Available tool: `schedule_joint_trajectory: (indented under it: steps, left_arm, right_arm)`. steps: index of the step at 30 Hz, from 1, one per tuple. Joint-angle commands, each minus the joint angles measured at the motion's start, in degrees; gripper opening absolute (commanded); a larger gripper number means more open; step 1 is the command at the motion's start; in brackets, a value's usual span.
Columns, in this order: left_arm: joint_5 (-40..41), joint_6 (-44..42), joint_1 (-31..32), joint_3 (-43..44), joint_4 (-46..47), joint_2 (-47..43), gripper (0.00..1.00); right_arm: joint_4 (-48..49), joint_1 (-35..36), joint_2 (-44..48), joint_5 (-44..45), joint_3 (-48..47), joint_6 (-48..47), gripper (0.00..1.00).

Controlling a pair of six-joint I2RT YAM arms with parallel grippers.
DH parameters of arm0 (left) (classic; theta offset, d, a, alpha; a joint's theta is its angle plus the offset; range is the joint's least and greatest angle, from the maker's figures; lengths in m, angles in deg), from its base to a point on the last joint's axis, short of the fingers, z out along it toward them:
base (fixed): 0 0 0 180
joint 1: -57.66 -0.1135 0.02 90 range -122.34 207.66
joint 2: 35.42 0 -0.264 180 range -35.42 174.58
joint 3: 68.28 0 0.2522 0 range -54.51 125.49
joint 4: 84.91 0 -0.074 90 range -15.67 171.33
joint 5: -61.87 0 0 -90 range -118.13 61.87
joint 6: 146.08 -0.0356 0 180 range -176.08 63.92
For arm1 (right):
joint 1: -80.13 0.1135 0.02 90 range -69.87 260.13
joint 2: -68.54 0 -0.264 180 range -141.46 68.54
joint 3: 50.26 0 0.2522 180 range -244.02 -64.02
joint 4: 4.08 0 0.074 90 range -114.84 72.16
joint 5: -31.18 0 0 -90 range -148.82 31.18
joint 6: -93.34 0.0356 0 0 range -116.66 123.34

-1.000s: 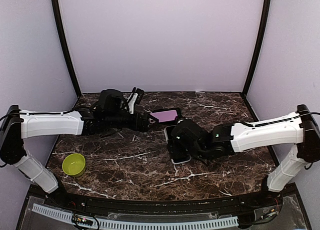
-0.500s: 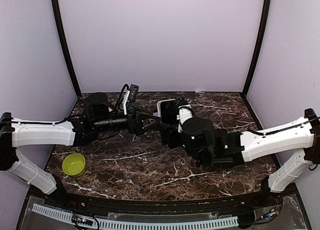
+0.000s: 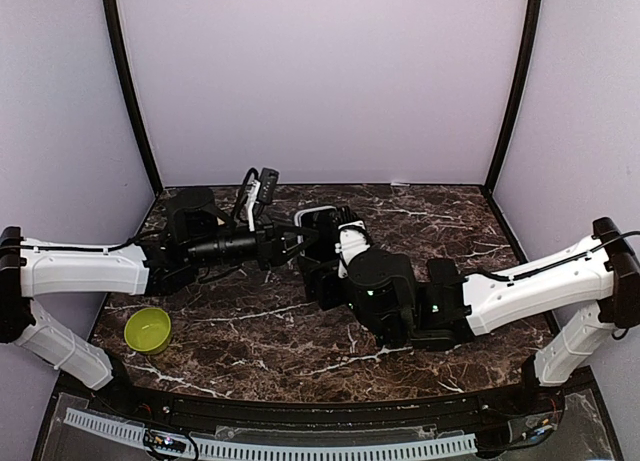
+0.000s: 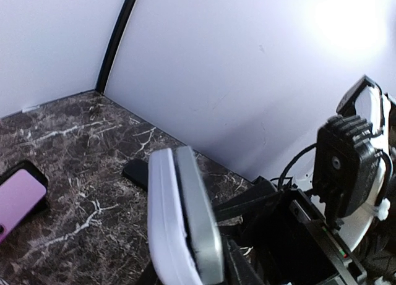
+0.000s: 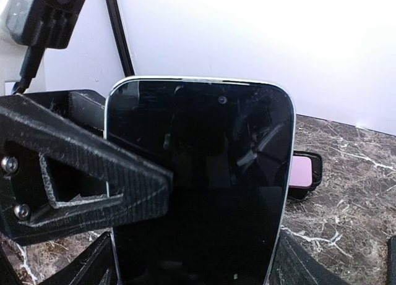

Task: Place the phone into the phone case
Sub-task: Pass from the right arm to the left

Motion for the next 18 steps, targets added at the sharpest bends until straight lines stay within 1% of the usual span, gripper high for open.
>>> schedule_joint_trajectory:
  steps: [1, 2, 7, 14, 18]
  left_arm:
    - [0.1, -0.5, 0.1, -0.4, 0.8, -2.1, 0.22]
    - [0.0, -0.6, 0.1, -0.3, 0.7, -2.1, 0.15]
    - [-0.2, -0.9, 0.1, -0.1, 0.4, -2.0, 0.0]
    - [0.1, -3.1, 0.2, -0.5, 0.5, -2.8, 0.0]
    - [-0.9, -5.9, 0.2, -0.9, 0.7, -4.0, 0.0]
  right_arm:
    - [5.9, 0.7, 0.9, 1.7, -2.8, -0.7, 0.3]
    - [5.8, 0.7, 1.0, 1.7, -2.8, -0.7, 0.3]
    - [4.8, 0.6, 1.2, 1.7, -2.8, -0.7, 0.3]
    - [2.3, 0.6, 3.6, 1.7, -0.8, -0.7, 0.3]
    - [-4.5, 0.3, 7.9, 1.7, 0.4, -0.7, 0.3]
